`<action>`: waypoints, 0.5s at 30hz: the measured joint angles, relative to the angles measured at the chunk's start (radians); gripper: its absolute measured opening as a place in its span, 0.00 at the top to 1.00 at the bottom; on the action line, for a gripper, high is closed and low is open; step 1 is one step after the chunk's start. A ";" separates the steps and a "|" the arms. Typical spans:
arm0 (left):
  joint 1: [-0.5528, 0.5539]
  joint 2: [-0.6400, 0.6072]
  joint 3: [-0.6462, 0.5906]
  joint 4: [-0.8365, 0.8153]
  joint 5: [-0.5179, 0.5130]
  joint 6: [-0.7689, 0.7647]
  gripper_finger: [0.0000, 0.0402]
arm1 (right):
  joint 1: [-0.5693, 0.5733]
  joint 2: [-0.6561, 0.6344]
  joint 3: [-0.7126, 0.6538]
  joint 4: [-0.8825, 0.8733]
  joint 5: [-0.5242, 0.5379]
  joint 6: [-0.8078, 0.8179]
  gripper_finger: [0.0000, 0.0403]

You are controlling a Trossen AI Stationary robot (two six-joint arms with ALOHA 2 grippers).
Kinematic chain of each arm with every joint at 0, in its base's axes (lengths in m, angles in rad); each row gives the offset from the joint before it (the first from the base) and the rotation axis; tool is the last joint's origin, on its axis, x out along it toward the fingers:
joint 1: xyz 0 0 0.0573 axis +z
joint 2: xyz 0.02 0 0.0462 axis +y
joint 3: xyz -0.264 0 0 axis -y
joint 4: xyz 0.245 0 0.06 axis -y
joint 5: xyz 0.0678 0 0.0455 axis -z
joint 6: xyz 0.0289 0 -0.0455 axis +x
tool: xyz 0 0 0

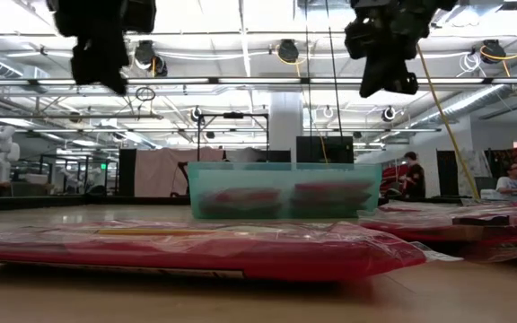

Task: Sort popcorn bags into baskets
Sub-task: Put the red popcorn bag into the green bin

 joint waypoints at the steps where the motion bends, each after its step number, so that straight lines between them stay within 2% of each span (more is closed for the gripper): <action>1: -0.022 0.027 0.000 -0.003 0.001 -0.020 0.39 | 0.003 -0.009 0.000 -0.007 0.000 -0.010 0.98; 8: -0.175 0.210 0.000 0.165 -0.036 -0.081 0.24 | 0.034 -0.062 0.000 -0.016 0.000 -0.127 0.98; 11: -0.228 0.298 -0.001 0.260 -0.080 -0.062 0.23 | 0.048 -0.076 0.000 -0.024 -0.001 -0.195 0.98; 15: -0.274 0.409 -0.001 0.361 -0.090 -0.052 0.27 | 0.060 -0.091 0.000 -0.031 -0.001 -0.254 0.98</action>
